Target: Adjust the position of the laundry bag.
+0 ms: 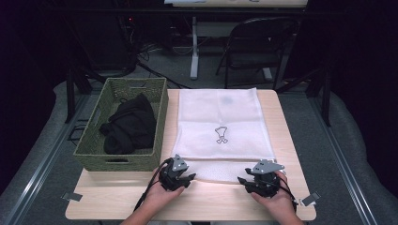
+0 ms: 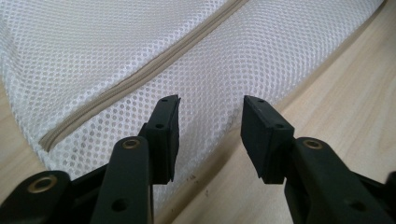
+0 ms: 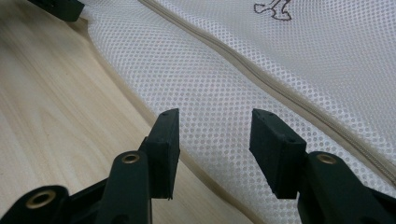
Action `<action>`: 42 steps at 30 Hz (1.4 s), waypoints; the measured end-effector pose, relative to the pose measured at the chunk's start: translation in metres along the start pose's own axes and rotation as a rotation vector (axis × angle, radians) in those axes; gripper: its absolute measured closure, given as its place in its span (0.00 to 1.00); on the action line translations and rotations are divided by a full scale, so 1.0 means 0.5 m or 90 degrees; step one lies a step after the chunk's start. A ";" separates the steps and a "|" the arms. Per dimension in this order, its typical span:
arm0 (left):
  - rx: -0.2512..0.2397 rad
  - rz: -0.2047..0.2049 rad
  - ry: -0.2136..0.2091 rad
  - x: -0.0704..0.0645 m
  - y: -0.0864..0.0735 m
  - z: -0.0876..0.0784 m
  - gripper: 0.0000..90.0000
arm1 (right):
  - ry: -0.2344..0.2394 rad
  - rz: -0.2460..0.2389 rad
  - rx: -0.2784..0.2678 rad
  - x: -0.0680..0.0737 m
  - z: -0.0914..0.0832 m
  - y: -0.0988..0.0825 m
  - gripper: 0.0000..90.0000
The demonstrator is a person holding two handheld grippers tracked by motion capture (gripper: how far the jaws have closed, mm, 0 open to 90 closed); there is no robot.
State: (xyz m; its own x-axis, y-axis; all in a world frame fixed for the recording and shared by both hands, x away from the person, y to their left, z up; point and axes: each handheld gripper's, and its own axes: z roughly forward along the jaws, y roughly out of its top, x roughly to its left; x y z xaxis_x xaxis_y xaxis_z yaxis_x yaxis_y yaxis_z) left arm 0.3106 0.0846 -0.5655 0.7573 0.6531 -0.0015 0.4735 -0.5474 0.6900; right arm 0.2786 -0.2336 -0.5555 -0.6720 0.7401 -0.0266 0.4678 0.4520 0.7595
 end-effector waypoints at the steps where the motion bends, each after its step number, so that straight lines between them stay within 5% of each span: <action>1: 0.000 0.000 0.000 0.000 0.000 0.000 0.66 | 0.000 0.000 0.000 0.000 0.000 0.000 0.58; 15: 0.008 -0.017 -0.027 0.007 0.001 0.017 0.84 | -0.029 0.028 -0.009 -0.028 -0.010 -0.001 0.59; 27: 0.003 -0.027 -0.038 0.012 -0.002 0.018 0.95 | -0.108 0.088 -0.009 -0.107 -0.016 0.004 0.63; 32: -0.001 -0.032 -0.040 0.013 -0.003 0.018 0.95 | -0.166 0.127 0.002 -0.160 -0.007 0.014 0.65; 42: 0.000 -0.033 -0.039 0.012 -0.003 0.018 0.95 | -0.200 0.181 0.020 -0.219 0.012 0.021 0.68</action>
State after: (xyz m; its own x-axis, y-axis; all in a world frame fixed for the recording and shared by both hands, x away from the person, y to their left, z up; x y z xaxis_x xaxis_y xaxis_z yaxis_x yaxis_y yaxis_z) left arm 0.3187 0.0847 -0.5732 0.7583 0.6469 -0.0812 0.5123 -0.5143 0.6878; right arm 0.3606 -0.3070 -0.5487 -0.3085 0.9511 -0.0185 0.6300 0.2188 0.7451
